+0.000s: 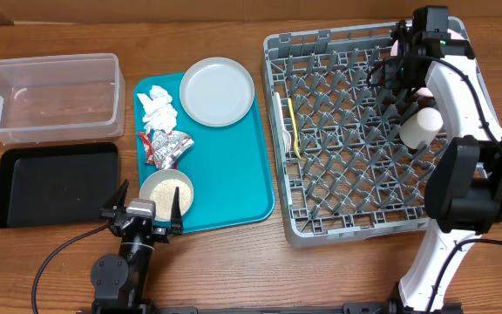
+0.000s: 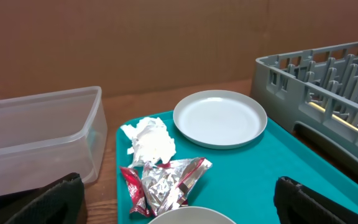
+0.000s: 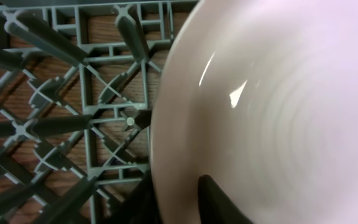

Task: Sort waste into correct bins and load items into the dishwasher rack
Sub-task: 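Carry the pink plate to the rack's back right and stand it upright, then lower the pink plate into the rack slots and open the right gripper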

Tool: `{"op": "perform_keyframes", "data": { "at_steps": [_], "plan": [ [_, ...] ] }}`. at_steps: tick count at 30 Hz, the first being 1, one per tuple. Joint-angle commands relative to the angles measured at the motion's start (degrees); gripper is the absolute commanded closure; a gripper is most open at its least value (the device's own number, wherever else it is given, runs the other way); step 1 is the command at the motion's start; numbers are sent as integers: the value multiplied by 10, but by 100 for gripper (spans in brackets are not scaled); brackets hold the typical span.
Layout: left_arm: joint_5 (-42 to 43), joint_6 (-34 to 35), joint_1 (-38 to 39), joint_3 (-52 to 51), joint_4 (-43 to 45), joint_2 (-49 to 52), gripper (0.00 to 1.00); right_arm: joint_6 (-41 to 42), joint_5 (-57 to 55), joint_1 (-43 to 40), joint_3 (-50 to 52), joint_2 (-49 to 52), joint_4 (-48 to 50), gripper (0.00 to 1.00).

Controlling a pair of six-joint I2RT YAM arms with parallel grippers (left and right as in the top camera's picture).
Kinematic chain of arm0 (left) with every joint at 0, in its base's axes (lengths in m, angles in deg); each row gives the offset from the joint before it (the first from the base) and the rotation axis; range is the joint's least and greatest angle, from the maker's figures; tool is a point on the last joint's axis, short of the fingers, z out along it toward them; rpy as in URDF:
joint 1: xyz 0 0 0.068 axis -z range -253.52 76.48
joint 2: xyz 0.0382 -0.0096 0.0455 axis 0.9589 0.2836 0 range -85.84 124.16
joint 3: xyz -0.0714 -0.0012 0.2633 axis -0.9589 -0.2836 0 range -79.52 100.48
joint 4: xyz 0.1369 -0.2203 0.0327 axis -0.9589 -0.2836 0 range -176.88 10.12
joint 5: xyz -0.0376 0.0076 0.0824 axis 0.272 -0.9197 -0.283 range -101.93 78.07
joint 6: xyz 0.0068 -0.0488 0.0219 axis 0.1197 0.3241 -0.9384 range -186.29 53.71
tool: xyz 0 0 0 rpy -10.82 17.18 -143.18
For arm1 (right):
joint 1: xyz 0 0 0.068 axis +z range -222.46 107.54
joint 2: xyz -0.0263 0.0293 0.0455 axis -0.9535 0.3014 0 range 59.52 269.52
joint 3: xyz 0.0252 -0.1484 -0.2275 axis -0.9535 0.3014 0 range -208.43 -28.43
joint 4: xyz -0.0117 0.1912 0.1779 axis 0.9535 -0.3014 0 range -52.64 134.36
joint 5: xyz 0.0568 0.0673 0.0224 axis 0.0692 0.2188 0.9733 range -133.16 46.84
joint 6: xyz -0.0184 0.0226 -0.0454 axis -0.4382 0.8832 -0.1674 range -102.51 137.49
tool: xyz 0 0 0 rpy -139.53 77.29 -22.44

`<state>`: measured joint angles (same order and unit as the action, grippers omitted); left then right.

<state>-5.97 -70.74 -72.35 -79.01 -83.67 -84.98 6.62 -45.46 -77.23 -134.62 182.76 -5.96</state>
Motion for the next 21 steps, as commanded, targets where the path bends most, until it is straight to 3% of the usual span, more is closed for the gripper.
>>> {"op": "perform_keyframes", "data": {
  "at_steps": [1,4,10,21],
  "plan": [
    [-2,4,5,-2,-1,-5,0,3,-30,0,-10,6,6,88],
    [-2,4,5,-2,-1,-5,0,10,-32,0,-16,5,0,96],
    [-2,4,5,-2,-1,-5,0,39,-29,3,-78,-4,-62,96],
    [-2,4,5,-2,-1,-5,0,51,131,8,-214,-77,-208,96]
  ]
}}
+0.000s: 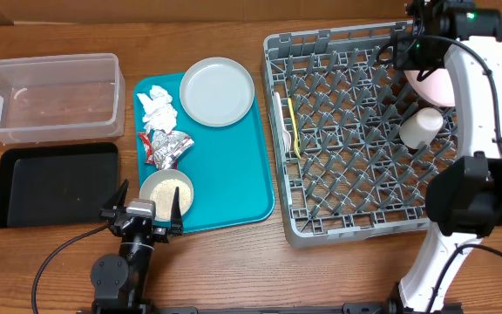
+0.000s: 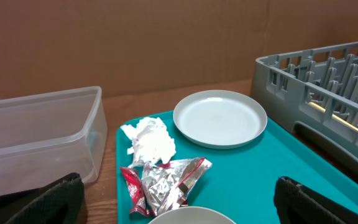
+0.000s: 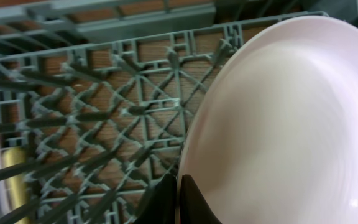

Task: Sort waste into correct bins and load items into the dishwasher rack
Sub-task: 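Lower the pink plate into the rack slots and open the right gripper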

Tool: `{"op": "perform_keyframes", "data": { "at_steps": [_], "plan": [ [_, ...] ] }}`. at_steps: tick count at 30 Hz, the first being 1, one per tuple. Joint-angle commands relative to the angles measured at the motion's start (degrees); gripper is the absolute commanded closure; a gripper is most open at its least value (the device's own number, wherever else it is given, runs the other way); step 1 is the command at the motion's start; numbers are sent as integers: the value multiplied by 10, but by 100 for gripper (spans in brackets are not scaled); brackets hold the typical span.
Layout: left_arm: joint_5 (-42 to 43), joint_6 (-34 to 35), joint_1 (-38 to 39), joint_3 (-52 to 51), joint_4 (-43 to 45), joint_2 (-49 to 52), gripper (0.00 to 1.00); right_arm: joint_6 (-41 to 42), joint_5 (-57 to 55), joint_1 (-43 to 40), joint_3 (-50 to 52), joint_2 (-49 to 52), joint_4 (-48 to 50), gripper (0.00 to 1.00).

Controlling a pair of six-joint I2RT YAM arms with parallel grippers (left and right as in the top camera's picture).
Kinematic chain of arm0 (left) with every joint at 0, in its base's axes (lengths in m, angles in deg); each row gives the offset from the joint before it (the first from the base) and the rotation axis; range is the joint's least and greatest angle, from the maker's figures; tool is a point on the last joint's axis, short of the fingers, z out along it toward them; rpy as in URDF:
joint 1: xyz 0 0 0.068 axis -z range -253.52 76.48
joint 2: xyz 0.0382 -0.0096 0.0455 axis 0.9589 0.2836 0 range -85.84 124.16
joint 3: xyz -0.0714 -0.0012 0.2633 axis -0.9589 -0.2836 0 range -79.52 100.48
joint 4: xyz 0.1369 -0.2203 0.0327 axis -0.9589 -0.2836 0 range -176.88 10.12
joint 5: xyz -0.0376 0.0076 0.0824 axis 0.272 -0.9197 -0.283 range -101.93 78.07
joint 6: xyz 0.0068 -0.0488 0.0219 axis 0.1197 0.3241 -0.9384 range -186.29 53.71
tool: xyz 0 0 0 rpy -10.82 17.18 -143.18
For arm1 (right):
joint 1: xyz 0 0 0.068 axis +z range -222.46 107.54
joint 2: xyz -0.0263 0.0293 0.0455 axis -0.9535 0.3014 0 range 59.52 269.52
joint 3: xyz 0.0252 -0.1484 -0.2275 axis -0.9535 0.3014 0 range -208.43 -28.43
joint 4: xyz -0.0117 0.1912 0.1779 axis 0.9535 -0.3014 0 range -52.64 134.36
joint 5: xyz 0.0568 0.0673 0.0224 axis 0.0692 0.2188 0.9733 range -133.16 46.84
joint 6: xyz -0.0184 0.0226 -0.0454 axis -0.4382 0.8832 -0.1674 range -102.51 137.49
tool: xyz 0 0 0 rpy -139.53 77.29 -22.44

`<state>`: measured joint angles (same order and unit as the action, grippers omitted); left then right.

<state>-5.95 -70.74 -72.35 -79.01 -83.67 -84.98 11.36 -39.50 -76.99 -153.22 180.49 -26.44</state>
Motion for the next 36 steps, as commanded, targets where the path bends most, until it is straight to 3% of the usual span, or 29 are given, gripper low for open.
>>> {"op": "perform_keyframes", "data": {
  "at_steps": [1,10,16,36],
  "plan": [
    [-2,4,5,-2,-1,-5,0,3,94,7,-28,-62,-3,96],
    [-2,4,5,-2,-1,-5,0,1,293,7,-28,-90,0,96],
    [-2,4,5,-2,-1,-5,0,-76,325,2,-27,-80,-47,96],
    [-2,4,5,-2,-1,-5,0,-89,460,-87,-24,0,-30,96]
  ]
}}
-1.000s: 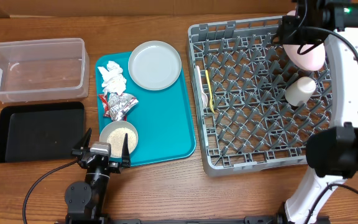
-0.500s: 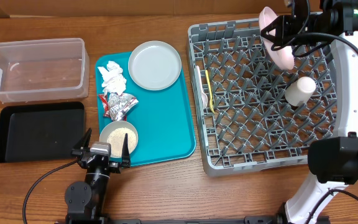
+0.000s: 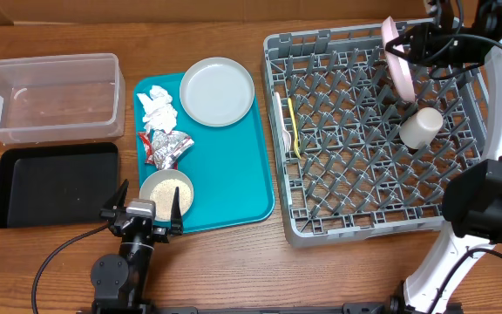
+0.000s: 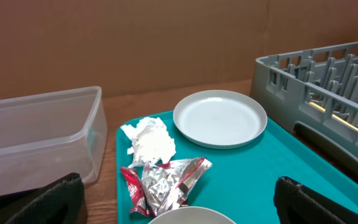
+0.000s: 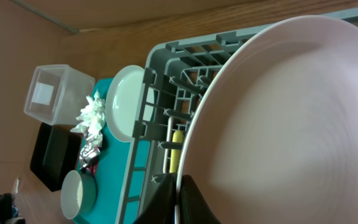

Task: Sort waste into correct bins and load items into the dishwasher rack
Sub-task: 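Lower the pink plate into the rack slots and open the right gripper, then move the right gripper to the white plate on the tray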

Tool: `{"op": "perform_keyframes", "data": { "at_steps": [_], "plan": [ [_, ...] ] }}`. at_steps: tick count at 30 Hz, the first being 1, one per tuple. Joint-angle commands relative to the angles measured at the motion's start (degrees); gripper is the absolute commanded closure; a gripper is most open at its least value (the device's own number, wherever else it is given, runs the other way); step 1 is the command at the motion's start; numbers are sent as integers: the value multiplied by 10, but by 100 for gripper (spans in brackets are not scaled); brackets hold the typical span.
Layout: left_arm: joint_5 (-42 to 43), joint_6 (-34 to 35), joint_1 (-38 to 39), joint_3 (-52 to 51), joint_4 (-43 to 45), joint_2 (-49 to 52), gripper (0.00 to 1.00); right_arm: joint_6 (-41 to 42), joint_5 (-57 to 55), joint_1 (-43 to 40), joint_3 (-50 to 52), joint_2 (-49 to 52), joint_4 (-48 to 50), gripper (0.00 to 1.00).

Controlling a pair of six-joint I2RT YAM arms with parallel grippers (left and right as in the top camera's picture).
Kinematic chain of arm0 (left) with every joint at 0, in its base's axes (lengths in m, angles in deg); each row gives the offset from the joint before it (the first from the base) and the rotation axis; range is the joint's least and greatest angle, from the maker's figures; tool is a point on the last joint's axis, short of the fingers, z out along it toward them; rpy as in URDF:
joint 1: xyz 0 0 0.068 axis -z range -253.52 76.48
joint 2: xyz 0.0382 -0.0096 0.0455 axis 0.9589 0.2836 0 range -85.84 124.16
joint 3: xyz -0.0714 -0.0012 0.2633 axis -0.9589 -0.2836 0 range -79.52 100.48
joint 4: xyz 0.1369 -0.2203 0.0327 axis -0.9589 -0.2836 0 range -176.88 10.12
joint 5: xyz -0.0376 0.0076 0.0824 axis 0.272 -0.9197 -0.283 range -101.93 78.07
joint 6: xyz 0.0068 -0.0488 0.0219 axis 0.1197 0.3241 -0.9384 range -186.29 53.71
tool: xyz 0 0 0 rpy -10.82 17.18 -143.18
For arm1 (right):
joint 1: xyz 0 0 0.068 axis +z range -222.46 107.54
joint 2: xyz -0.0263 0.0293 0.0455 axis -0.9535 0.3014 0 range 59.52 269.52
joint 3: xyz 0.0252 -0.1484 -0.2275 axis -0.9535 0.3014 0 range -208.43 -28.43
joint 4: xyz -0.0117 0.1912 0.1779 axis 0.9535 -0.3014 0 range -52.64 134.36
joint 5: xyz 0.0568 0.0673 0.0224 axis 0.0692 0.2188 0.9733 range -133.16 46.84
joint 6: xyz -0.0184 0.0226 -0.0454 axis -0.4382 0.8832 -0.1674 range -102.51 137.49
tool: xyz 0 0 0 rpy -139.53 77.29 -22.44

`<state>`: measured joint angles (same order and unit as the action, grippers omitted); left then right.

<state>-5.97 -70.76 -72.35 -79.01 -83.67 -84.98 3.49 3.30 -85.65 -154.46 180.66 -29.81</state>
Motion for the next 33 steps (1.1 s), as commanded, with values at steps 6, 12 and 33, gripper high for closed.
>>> {"op": "perform_keyframes", "data": {
  "at_steps": [6,12,33],
  "plan": [
    [-2,4,5,-2,-1,-5,0,-10,32,-1,19,-1,21,96],
    [-2,4,5,-2,-1,-5,0,-10,61,-1,31,-1,30,42],
    [-2,4,5,-2,-1,-5,0,58,-100,319,24,-153,104,9]
  ]
}}
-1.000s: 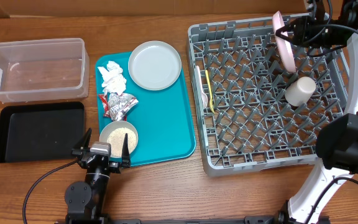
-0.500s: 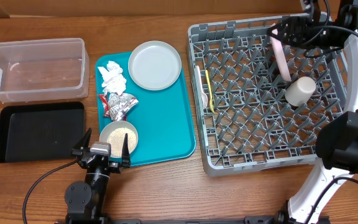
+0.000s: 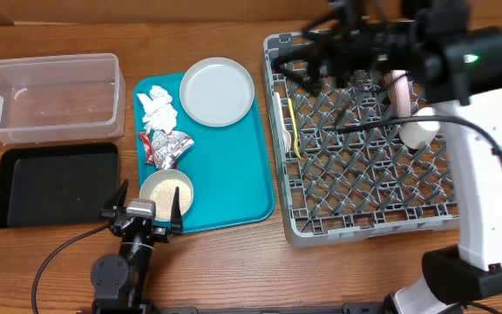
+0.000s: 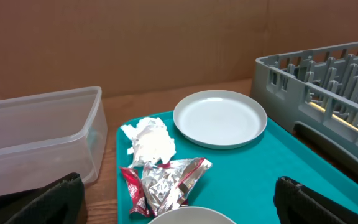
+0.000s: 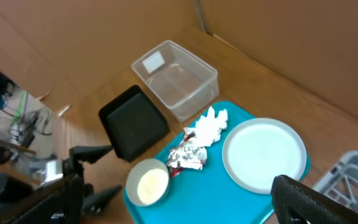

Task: Sort waste into correct bins and load items into the dishwasher rack
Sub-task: 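Move the right gripper to the white plate on the tray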

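Note:
A pink plate (image 3: 400, 94) stands on edge among the pegs of the grey dishwasher rack (image 3: 364, 214), partly hidden by my right arm, with a white cup (image 3: 417, 131) beside it. My right gripper (image 3: 308, 61) (image 5: 176, 186) is open and empty over the rack's back left, looking toward the teal tray (image 3: 225, 174). The tray holds a white plate (image 3: 217, 91), a crumpled tissue (image 3: 157, 105), a foil wrapper (image 3: 166, 146) and a bowl (image 3: 166, 189) of beige contents. My left gripper (image 3: 142, 214) (image 4: 179, 196) stays open at the tray's front edge.
A clear plastic bin (image 3: 49, 94) and a black tray bin (image 3: 57, 183) lie left of the teal tray. A yellow utensil (image 3: 295, 126) lies in the rack's left side. A cardboard wall runs behind the table.
My right gripper has let go of the pink plate, which now stands in the rack. It is open and has moved left across the rack's back. The left arm is unchanged.
My right gripper was shut on the pink plate at the rack's right side by the cup, then at the back right corner, then held it on edge over the rack's back. Now the plate stands in the rack and the gripper is empty.

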Tool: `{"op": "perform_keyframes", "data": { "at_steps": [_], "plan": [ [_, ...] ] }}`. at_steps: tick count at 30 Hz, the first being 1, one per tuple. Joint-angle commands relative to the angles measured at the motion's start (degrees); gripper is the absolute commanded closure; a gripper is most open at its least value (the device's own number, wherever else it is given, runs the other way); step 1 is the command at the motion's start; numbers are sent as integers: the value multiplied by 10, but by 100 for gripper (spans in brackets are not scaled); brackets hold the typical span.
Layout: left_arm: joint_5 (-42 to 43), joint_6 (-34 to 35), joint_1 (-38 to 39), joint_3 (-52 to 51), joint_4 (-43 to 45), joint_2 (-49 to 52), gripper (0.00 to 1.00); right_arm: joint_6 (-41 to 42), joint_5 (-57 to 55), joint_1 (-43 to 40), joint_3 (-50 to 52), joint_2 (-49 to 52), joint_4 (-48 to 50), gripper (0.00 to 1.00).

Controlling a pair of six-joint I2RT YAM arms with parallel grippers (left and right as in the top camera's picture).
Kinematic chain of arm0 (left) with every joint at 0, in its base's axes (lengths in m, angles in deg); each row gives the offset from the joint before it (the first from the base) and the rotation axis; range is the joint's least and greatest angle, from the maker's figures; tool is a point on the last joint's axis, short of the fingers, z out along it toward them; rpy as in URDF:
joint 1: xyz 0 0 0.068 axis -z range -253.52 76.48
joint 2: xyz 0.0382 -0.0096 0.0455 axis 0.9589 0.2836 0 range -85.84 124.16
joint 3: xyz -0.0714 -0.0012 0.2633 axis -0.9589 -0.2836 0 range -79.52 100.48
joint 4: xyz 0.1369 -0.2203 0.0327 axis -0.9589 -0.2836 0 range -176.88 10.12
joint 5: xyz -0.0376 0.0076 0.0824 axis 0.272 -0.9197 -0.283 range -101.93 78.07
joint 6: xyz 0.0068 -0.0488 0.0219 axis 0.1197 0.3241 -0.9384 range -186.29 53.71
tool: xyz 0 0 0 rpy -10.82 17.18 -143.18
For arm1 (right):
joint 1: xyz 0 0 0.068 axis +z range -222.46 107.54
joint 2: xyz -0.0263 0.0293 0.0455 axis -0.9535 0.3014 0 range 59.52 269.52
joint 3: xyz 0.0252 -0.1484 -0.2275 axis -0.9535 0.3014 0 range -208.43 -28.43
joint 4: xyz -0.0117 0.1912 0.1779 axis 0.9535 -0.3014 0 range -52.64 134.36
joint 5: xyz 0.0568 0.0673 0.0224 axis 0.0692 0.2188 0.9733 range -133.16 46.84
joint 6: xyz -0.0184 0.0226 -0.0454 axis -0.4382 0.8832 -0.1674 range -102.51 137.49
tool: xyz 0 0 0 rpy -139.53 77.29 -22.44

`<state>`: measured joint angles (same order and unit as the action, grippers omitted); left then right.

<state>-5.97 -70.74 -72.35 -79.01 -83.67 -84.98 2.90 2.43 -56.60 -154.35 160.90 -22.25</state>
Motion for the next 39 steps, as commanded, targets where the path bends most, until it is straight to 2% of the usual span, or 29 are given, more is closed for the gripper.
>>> {"op": "perform_keyframes", "data": {
  "at_steps": [1,5,8,10,12,14,16,22,25,27,29,30,34,36,38,39],
  "plan": [
    [-2,4,5,-2,-1,-5,0,76,-127,48,27,64,38,11],
    [-2,4,5,-2,-1,-5,0,43,-281,107,29,164,40,14],
    [-2,4,5,-2,-1,-5,0,-20,-287,126,29,224,51,20],
    [-2,4,5,-2,-1,-5,0,-51,-304,142,29,290,80,14],
    [-2,4,5,-2,-1,-5,0,-58,-320,149,29,316,97,14],
    [-2,4,5,-2,-1,-5,0,-80,-329,160,29,349,121,23],
    [-2,4,5,-2,-1,-5,0,-108,-344,168,29,366,130,31],
    [-2,4,5,-2,-1,-5,0,-141,-425,207,29,398,142,29],
    [-2,4,5,-2,-1,-5,0,-143,-447,219,29,407,153,32],
    [-2,4,5,-2,-1,-5,0,-139,-447,220,29,415,154,37],
    [-2,4,5,-2,-1,-5,0,-135,-447,220,29,426,154,45],
    [-2,4,5,-2,-1,-5,0,-133,-448,219,29,429,153,46],
    [-2,4,5,-2,-1,-5,0,-122,-503,219,28,433,153,65],
    [-2,4,5,-2,-1,-5,0,-122,-527,219,28,431,149,68],
    [-2,4,5,-2,-1,-5,0,-123,-541,219,28,426,143,80],
    [-2,4,5,-2,-1,-5,0,-123,-542,219,28,422,141,80]
  ]
}}
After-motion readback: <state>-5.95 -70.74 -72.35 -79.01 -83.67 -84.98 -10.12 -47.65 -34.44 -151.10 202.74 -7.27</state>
